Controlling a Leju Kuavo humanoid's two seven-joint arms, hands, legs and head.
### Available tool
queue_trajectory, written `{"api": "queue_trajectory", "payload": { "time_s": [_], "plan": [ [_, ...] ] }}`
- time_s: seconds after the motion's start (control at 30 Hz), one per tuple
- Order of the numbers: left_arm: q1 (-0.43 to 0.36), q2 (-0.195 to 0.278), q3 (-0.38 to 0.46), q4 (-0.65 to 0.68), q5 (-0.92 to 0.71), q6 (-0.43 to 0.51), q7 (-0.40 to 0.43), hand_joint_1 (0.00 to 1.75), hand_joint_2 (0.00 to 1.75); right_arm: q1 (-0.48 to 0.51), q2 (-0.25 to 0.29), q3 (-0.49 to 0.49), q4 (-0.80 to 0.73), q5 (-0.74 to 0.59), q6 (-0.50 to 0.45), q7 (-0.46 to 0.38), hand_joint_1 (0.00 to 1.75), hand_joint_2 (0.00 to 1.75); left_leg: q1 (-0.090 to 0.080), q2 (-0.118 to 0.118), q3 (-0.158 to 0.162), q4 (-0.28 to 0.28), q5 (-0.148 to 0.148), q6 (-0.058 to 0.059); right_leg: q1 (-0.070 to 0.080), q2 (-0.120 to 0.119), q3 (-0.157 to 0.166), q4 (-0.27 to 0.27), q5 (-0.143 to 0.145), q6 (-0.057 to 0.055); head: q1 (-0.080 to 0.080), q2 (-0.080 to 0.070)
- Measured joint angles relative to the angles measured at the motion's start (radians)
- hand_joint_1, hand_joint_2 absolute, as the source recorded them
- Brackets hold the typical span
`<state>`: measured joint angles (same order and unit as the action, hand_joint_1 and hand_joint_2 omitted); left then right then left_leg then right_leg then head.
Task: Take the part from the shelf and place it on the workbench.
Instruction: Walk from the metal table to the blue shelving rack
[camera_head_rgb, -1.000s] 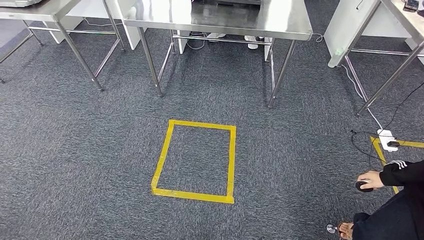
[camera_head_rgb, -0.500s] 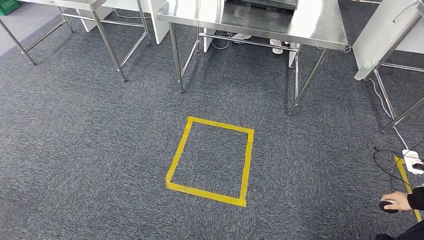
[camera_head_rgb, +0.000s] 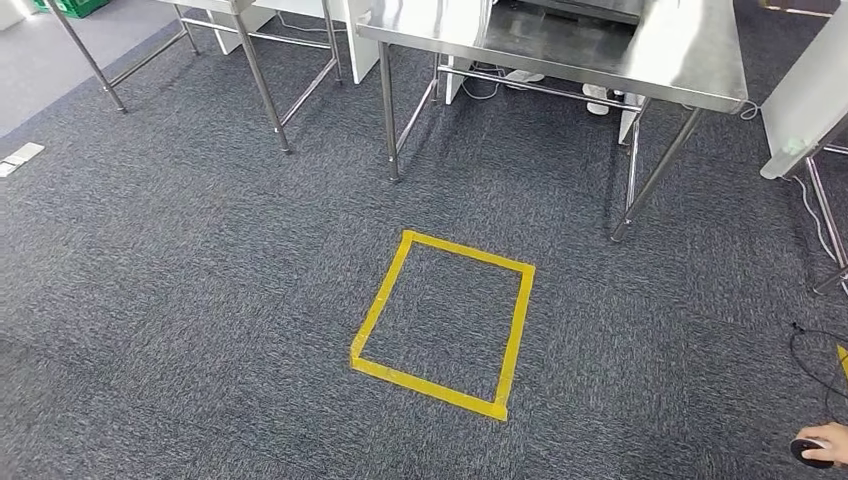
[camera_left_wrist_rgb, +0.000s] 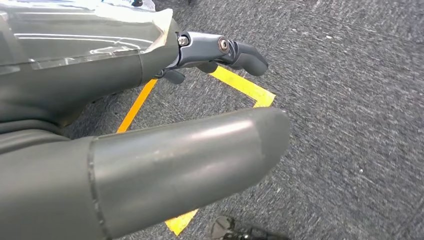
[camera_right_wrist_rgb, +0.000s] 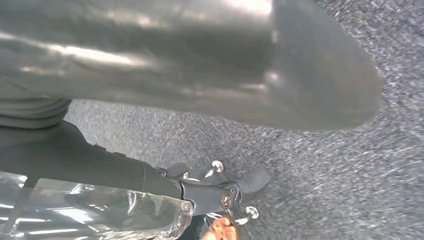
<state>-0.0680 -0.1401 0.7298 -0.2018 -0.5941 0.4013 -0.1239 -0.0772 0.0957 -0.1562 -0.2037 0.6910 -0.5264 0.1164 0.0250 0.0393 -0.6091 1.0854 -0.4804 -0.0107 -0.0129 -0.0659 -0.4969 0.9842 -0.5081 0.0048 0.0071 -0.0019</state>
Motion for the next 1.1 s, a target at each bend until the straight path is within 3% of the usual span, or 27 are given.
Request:
{"api": "queue_trajectory", "payload": {
  "time_s": [0.07,0.13,0.2,0.23,0.3,0.37,0.4,0.43,0.5,0.57,0.63,0.67,0.73,0.8,0.83,0.87,0.9,0.97,1.03,1.1],
  "plan": [
    [-0.003,0.000,0.000,0.000,0.000,0.000,0.001,0.00,0.00,-0.002,0.000,0.000,0.000,0.001,0.002,0.002,0.00,0.00,-0.005,0.018,0.032,-0.064,0.014,0.009,0.008,-0.013,-0.001,0.001,-0.007,0.012,0.002,0.000],
    [-0.003,-0.001,0.000,0.000,0.000,0.001,0.002,0.00,0.00,-0.004,-0.001,0.000,0.000,0.002,0.003,0.003,0.00,0.00,-0.013,0.001,0.031,-0.069,0.013,0.023,0.012,-0.028,0.004,0.000,-0.010,0.023,0.005,0.000],
    [-0.003,-0.002,0.000,0.000,0.000,0.003,0.003,0.00,0.00,-0.006,-0.001,0.000,0.000,0.004,0.004,0.004,0.00,0.00,-0.015,-0.016,0.032,-0.077,0.020,0.040,0.008,-0.010,0.000,0.023,-0.027,0.031,0.006,0.000],
    [-0.003,-0.002,0.000,0.000,0.000,0.004,0.004,0.00,0.00,-0.007,0.000,0.000,0.000,0.006,0.004,0.004,0.00,0.00,-0.014,-0.024,0.032,-0.081,0.025,0.048,0.005,0.011,-0.018,0.061,-0.049,0.032,0.006,0.000],
    [-0.004,-0.002,0.000,0.000,0.000,0.004,0.005,0.00,0.00,-0.005,0.000,0.000,0.000,0.006,0.005,0.005,0.00,0.00,-0.013,-0.044,0.029,-0.082,0.029,0.057,0.000,0.051,-0.081,0.192,-0.108,0.027,0.008,0.000],
    [-0.003,-0.002,0.000,0.000,0.000,0.005,0.005,0.00,0.00,-0.002,0.000,0.000,0.000,0.006,0.005,0.004,0.00,0.00,-0.014,-0.068,0.027,-0.082,0.030,0.058,-0.001,0.060,-0.132,0.292,-0.137,0.033,0.008,0.000],
    [-0.002,-0.002,0.000,0.000,0.000,0.005,0.006,0.00,0.00,-0.001,-0.001,0.000,0.000,0.006,0.004,-0.001,0.00,0.00,-0.014,-0.081,0.027,-0.081,0.030,0.058,-0.002,0.062,-0.132,0.288,-0.126,0.041,0.009,0.000],
    [-0.001,-0.003,0.000,0.000,0.000,0.005,0.006,0.00,0.00,-0.002,-0.001,0.000,0.000,0.006,0.002,-0.012,0.00,0.00,-0.014,-0.094,0.027,-0.080,0.030,0.057,-0.003,0.065,-0.113,0.245,-0.101,0.051,0.009,0.000],
    [-0.001,-0.005,0.001,0.000,0.002,0.006,0.006,0.00,0.00,-0.006,-0.001,-0.001,0.000,0.005,-0.005,-0.054,0.00,0.00,-0.015,-0.118,0.028,-0.076,0.031,0.051,-0.010,0.092,-0.051,0.105,-0.040,0.064,0.009,0.000],
    [-0.001,-0.006,0.002,0.000,0.005,0.008,0.004,0.00,0.00,-0.014,0.001,-0.002,0.000,0.003,-0.018,-0.106,0.00,0.00,-0.019,-0.135,0.025,-0.073,0.032,0.040,-0.012,0.114,-0.020,0.026,-0.011,0.055,0.008,0.000],
    [0.000,-0.007,0.005,0.000,0.007,0.008,0.003,0.00,0.00,-0.029,0.006,-0.002,-0.003,0.006,-0.030,-0.149,0.00,0.00,-0.018,-0.148,0.019,-0.075,0.036,0.027,-0.008,0.105,-0.017,0.019,-0.006,0.035,0.008,0.000],
    [0.001,-0.007,0.008,0.000,0.008,0.008,0.002,0.00,0.00,-0.038,0.009,-0.002,-0.005,0.010,-0.036,-0.165,0.00,0.00,-0.016,-0.144,0.016,-0.073,0.036,0.022,-0.010,0.098,-0.016,0.018,-0.002,0.027,0.007,0.000],
    [0.000,-0.008,0.011,0.000,0.009,0.008,-0.001,0.00,0.00,-0.054,0.015,-0.002,-0.011,0.017,-0.049,-0.188,0.00,0.00,-0.015,-0.104,-0.005,-0.029,0.005,0.013,-0.014,0.079,-0.014,0.015,0.004,0.009,0.004,0.000],
    [-0.002,-0.008,0.012,0.000,0.007,0.005,-0.007,0.00,0.00,-0.064,0.020,-0.003,-0.014,0.018,-0.065,-0.209,0.00,0.00,-0.014,-0.059,-0.061,0.094,-0.064,0.006,-0.011,0.056,-0.014,0.014,0.004,-0.003,-0.001,0.000],
    [-0.002,-0.009,0.012,0.000,0.006,0.003,-0.011,0.00,0.00,-0.065,0.021,-0.003,-0.015,0.017,-0.073,-0.218,0.00,0.00,-0.013,-0.051,-0.094,0.163,-0.094,0.003,-0.008,0.043,-0.015,0.014,0.003,-0.005,-0.002,0.000],
    [-0.001,-0.009,0.012,0.000,0.003,0.002,-0.014,0.00,0.00,-0.066,0.022,-0.005,-0.015,0.016,-0.080,-0.226,0.00,0.00,-0.013,-0.047,-0.116,0.210,-0.109,0.001,-0.006,0.030,-0.015,0.014,0.003,-0.006,-0.002,0.000],
    [0.000,-0.008,0.012,0.000,0.001,0.000,-0.017,0.00,0.00,-0.067,0.022,-0.006,-0.015,0.013,-0.087,-0.234,0.00,0.00,-0.012,-0.044,-0.121,0.221,-0.104,0.000,-0.005,0.017,-0.016,0.014,0.002,-0.006,-0.002,0.000],
    [0.001,-0.008,0.012,0.000,-0.006,-0.004,-0.022,0.00,0.00,-0.068,0.024,-0.012,-0.015,0.008,-0.099,-0.247,0.00,0.00,-0.011,-0.027,-0.067,0.124,-0.047,0.002,-0.005,-0.004,-0.013,0.014,0.000,-0.006,-0.002,0.000],
    [-0.002,-0.007,0.012,0.000,-0.013,-0.009,-0.026,0.00,0.00,-0.067,0.024,-0.020,-0.016,0.005,-0.109,-0.253,0.00,0.00,-0.014,0.014,0.005,-0.009,0.001,0.009,0.002,-0.022,-0.011,0.015,-0.005,-0.001,-0.002,0.000],
    [-0.005,-0.007,0.012,0.000,-0.017,-0.012,-0.028,0.00,0.00,-0.066,0.024,-0.026,-0.016,0.004,-0.116,-0.251,0.00,0.00,-0.021,0.030,0.029,-0.060,0.010,0.019,0.011,-0.037,-0.008,0.015,-0.010,0.007,0.001,0.000]
  ]
}}
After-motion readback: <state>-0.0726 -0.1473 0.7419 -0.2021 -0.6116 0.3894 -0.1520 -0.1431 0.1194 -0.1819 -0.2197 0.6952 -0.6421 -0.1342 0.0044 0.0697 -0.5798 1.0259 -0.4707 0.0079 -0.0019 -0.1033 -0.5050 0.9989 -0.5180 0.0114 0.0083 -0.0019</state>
